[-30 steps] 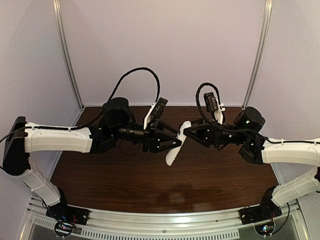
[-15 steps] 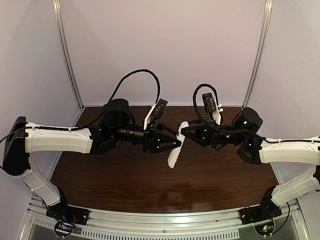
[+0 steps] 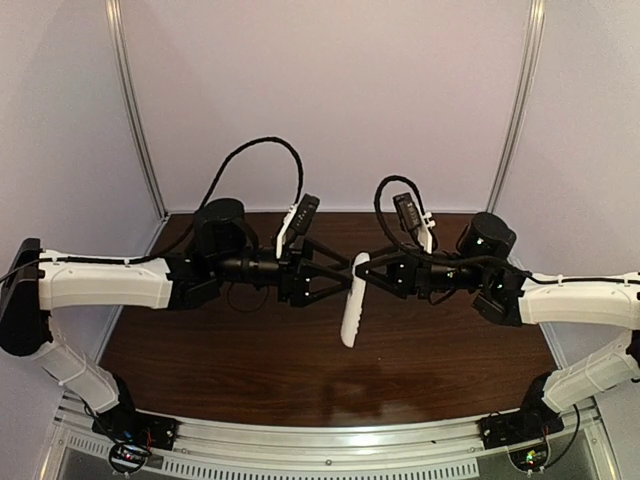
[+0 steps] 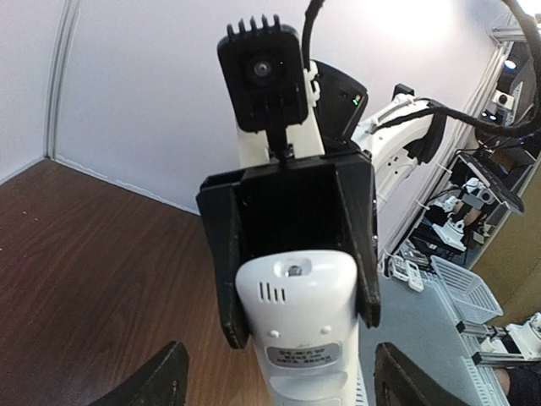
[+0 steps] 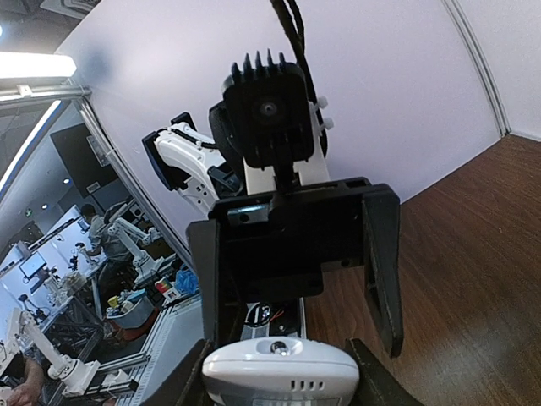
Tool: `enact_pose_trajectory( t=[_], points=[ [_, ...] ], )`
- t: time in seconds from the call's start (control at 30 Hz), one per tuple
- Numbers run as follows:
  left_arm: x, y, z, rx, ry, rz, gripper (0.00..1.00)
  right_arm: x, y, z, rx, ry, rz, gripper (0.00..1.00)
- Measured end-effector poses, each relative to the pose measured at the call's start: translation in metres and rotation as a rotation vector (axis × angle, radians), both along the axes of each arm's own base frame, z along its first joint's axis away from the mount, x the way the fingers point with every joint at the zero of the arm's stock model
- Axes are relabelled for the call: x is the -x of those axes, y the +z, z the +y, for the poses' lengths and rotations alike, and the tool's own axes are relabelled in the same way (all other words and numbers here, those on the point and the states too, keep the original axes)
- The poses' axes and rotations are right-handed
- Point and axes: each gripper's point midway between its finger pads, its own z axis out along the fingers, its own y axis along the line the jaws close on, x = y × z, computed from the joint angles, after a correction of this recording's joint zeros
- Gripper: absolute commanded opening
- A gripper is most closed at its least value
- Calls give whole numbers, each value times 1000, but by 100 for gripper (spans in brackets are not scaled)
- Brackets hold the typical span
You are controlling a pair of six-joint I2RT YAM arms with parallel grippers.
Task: Load the batteries into the remote control
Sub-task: Pass from the left arm to the right, then place the remote control at the center of the board.
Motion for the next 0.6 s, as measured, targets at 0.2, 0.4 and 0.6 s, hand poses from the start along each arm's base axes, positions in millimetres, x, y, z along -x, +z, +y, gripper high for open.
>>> enact_pose_trajectory(
  t=[0.2,0.4,0.6],
  points=[
    [-17,0,16,-17,89,-8,97,-14,-23,-3,91,-46,36,6],
    [-58,-15,64,-76,303,39,97,-39,-51,-3,280,-154,23,5],
    [-98,-24,112,-125,551,88,97,-78,-115,-5,552,-296,85,3]
  ],
)
